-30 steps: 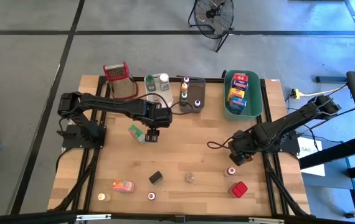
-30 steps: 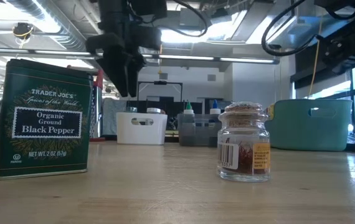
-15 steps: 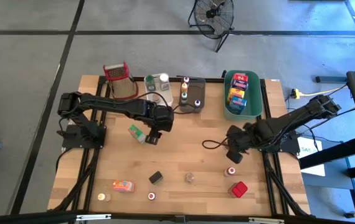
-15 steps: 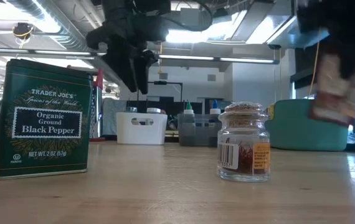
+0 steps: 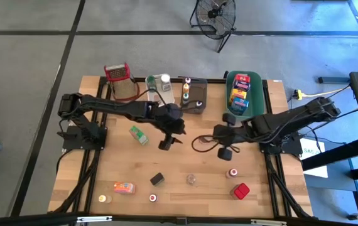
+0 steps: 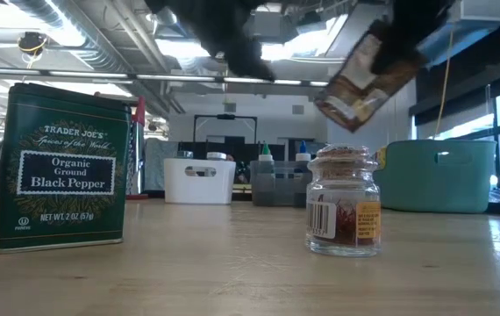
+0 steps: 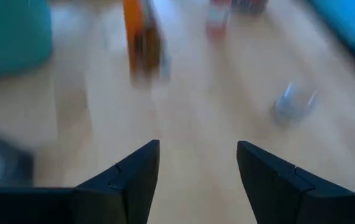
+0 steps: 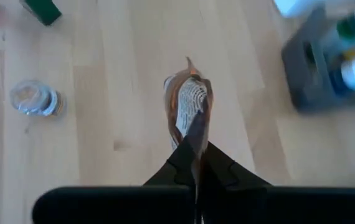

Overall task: Pick & Place Kitchen Items
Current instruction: Put the orange seasoning pack into the white bin

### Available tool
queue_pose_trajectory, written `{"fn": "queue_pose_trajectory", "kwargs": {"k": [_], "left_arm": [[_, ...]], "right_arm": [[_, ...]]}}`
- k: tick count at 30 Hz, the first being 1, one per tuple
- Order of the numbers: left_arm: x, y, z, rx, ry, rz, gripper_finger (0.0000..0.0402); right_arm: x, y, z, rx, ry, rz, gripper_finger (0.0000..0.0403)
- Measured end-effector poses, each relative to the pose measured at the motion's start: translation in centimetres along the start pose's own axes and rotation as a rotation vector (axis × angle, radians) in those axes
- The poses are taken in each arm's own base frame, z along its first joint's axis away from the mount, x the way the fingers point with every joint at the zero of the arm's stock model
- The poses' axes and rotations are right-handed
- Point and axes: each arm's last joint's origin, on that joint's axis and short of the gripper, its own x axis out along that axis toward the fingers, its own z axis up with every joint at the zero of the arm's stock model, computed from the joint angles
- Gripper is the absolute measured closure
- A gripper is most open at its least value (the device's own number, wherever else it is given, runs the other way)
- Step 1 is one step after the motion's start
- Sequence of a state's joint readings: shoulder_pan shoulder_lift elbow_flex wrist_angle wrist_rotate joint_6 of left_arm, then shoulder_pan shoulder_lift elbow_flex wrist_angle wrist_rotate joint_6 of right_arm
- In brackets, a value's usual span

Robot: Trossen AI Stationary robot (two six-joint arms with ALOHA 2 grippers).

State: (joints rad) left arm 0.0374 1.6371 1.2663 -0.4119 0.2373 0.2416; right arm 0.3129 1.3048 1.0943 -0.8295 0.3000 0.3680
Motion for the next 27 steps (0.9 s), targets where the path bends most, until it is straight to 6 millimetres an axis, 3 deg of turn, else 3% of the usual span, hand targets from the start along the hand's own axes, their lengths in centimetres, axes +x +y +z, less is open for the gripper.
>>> {"fn": "queue_pose_trajectory", "kwargs": {"k": [6,11,27], "left_arm": [[0.5,-1.4,1.8,0.013,-0.148,-0.013,0.0192],[0.7,-1.9,2.3,0.035,-0.166,0.121,0.0192],[2.1,-2.0,3.4,0.046,-0.296,0.164,0.0192]], "right_arm": [[2.3,0.3,1.5,-0.106,-0.057,-0.011,0.0403],[3.4,0.3,1.6,-0.117,-0.039,-0.017,0.0403],[3.8,0.4,2.1,-0.111,-0.067,-0.011,0.0403]]}}
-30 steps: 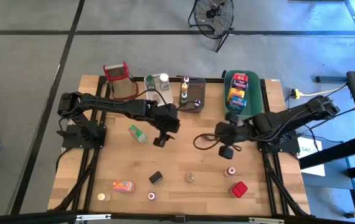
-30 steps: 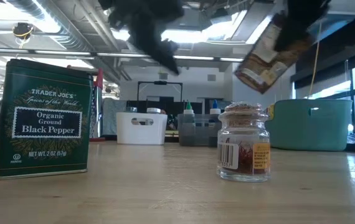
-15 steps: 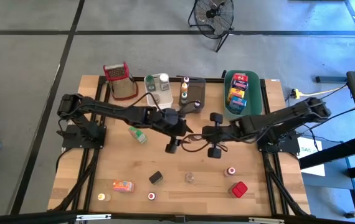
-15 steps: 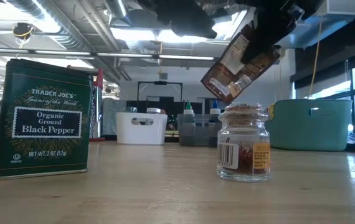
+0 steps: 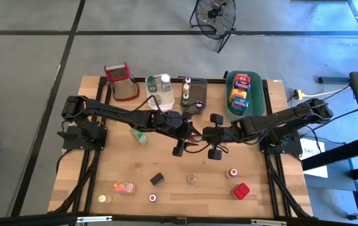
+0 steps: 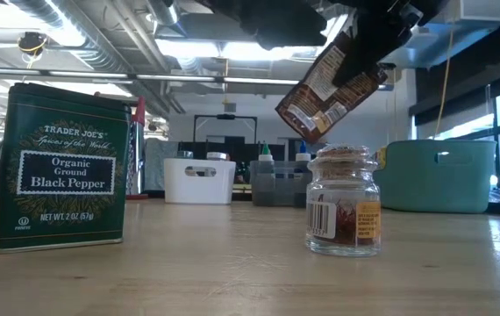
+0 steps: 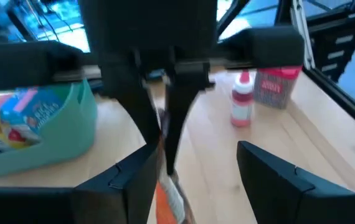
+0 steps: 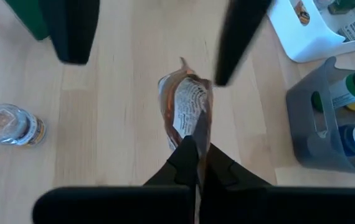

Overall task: Pick & Place Kitchen Items
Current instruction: Put the orange seasoning pack into the white bin

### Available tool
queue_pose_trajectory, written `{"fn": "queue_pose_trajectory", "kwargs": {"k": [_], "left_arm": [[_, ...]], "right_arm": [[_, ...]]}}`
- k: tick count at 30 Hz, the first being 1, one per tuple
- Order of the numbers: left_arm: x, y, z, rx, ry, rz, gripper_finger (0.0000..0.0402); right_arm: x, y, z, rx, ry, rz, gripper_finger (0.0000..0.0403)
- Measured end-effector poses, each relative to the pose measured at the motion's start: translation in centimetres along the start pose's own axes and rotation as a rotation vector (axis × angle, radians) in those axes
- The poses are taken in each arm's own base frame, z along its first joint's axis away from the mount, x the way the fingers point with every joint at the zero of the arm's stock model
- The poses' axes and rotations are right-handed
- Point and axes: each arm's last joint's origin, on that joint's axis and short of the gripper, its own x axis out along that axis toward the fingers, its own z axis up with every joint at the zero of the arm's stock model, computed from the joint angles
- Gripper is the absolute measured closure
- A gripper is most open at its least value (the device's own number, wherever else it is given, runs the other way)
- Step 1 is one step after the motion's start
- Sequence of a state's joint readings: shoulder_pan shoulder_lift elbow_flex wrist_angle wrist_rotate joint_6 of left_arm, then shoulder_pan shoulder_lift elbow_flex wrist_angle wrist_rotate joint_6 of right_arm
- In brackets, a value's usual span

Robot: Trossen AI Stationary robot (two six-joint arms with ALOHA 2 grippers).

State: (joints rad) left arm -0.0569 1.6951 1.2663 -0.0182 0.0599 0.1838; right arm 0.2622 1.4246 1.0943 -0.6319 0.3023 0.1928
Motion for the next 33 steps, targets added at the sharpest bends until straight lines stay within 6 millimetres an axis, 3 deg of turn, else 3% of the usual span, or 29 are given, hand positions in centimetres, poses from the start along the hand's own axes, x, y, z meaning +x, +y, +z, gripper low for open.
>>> {"fn": "queue_pose_trajectory", "kwargs": {"k": [33], "left_arm": [[1.1,1.4,-1.4,-0.015,0.06,0.066,0.02]], "right_arm": [[0.1,-0.1,0.9,-0.084,-0.08,0.047,0.0403]]}}
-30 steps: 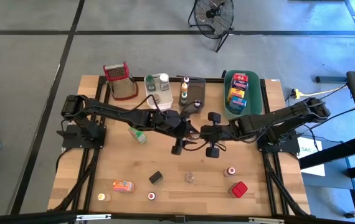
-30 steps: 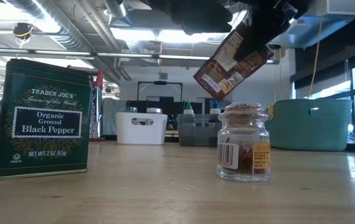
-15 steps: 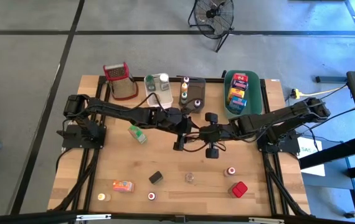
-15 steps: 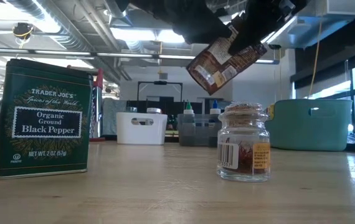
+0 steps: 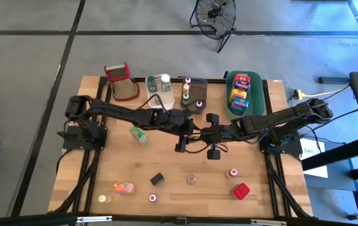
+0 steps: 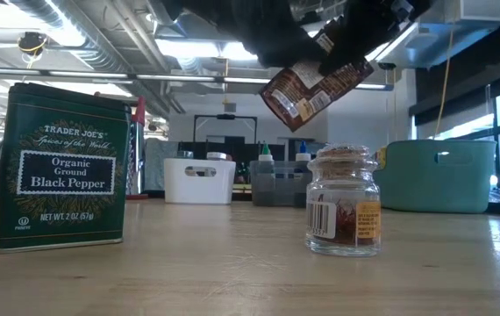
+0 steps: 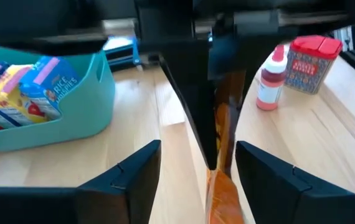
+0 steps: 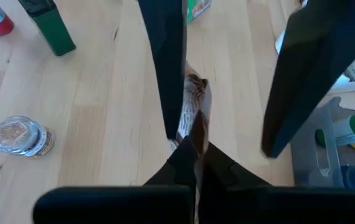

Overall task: Pick & Place Kitchen Items
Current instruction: Put the orange seasoning pack into the white bin

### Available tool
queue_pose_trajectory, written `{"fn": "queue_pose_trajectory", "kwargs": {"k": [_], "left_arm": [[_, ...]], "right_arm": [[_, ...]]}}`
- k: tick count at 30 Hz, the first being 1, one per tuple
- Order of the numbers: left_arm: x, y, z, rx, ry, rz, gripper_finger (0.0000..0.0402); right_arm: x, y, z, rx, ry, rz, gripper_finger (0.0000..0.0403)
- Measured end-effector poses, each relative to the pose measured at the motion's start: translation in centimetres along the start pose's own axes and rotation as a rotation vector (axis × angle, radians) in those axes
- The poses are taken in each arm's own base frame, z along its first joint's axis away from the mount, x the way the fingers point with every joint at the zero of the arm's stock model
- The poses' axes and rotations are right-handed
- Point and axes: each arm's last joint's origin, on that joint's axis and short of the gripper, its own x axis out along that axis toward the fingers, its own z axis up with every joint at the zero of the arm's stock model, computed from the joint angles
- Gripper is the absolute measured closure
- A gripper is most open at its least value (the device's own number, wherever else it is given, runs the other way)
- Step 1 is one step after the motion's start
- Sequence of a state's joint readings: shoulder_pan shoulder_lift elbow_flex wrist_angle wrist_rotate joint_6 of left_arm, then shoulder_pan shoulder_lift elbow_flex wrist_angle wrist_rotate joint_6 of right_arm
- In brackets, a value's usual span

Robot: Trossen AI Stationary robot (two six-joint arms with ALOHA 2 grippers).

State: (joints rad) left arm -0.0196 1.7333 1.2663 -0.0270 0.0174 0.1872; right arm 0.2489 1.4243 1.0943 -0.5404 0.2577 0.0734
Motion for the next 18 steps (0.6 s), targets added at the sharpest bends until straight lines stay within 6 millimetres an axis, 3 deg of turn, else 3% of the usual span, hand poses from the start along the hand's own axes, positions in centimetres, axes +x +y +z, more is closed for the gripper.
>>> {"fn": "queue_pose_trajectory", "kwargs": {"k": [18], "left_arm": [[0.98,0.04,-0.85,0.032,0.031,-0.003,0.0274]], "right_arm": [[0.0,-0.01,0.06,-0.002,-0.006,-0.003,0.0403]]}}
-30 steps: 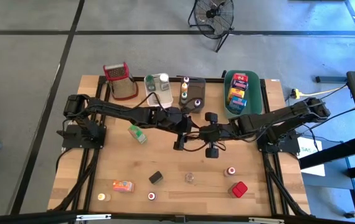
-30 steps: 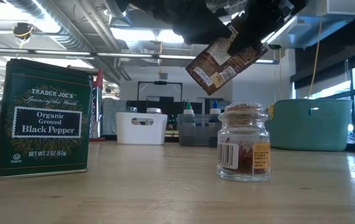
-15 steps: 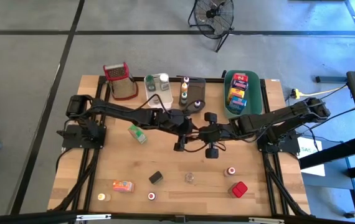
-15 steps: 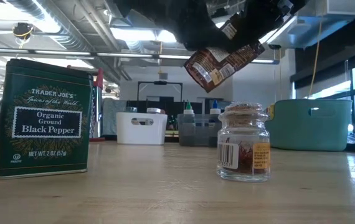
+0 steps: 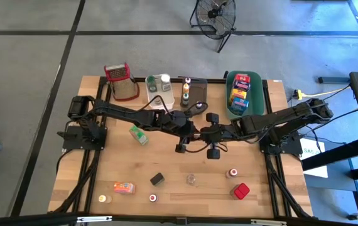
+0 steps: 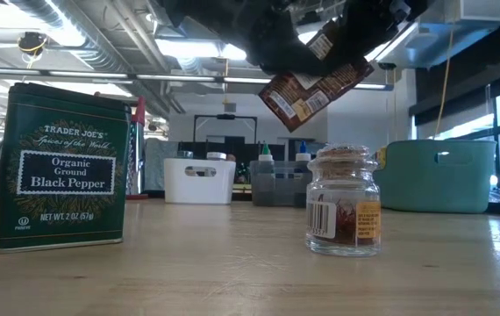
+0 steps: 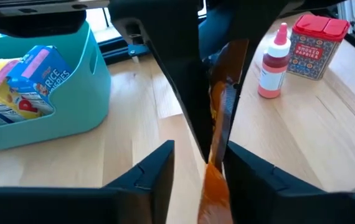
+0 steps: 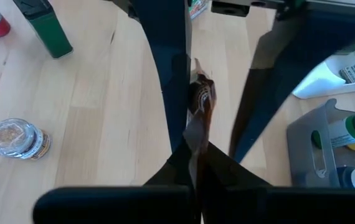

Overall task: Pick & Place Kitchen Items
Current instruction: Put the orange seasoning pack into the white bin

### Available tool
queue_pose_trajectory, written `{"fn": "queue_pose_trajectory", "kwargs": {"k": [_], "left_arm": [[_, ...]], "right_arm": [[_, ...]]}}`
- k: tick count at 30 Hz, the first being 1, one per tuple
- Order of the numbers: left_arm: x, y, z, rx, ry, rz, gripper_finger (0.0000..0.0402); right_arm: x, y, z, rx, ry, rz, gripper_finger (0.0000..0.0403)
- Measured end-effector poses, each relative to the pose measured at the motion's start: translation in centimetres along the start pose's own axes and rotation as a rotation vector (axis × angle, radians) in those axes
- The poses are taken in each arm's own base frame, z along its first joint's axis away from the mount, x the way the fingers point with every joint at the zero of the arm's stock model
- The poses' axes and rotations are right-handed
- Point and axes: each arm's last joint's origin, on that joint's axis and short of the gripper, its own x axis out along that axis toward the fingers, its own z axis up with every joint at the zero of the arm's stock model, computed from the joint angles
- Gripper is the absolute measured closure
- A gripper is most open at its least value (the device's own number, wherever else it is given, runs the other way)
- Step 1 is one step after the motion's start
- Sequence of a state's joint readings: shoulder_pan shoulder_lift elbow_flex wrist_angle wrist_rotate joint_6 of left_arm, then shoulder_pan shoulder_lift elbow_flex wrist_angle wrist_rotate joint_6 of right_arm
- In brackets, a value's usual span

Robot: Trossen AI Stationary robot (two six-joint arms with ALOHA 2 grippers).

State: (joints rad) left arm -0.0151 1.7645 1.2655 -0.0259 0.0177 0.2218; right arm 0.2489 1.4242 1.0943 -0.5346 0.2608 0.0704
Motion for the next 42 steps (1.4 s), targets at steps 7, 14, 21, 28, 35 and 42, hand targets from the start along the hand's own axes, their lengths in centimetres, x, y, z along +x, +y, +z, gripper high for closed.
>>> {"fn": "queue_pose_trajectory", "kwargs": {"k": [7,14,21,28,35,42], "left_arm": [[0.0,-0.1,-0.1,0.002,0.008,-0.006,0.0353],[0.0,0.0,-0.2,0.009,0.019,0.0,0.0374],[0.0,0.0,-0.4,0.008,0.048,0.005,0.0384],[0.0,-0.1,-0.6,0.008,0.065,-0.007,0.0398],[-0.9,0.1,-0.6,0.026,0.114,0.039,0.0397],[-5.9,1.7,0.4,0.086,0.21,0.189,0.0397]], "right_arm": [[0.0,0.0,0.0,0.0,0.003,-0.005,0.0403],[0.0,-0.2,-0.1,0.089,0.0,-0.061,0.039],[0.0,-0.2,-0.1,0.094,0.003,-0.069,0.0353],[-0.1,-0.3,-0.2,0.069,0.008,-0.125,0.0345],[-0.9,0.0,-0.4,0.046,-0.004,-0.245,0.0345],[-2.5,0.9,-1.2,0.078,-0.008,-0.389,0.0345]]}}
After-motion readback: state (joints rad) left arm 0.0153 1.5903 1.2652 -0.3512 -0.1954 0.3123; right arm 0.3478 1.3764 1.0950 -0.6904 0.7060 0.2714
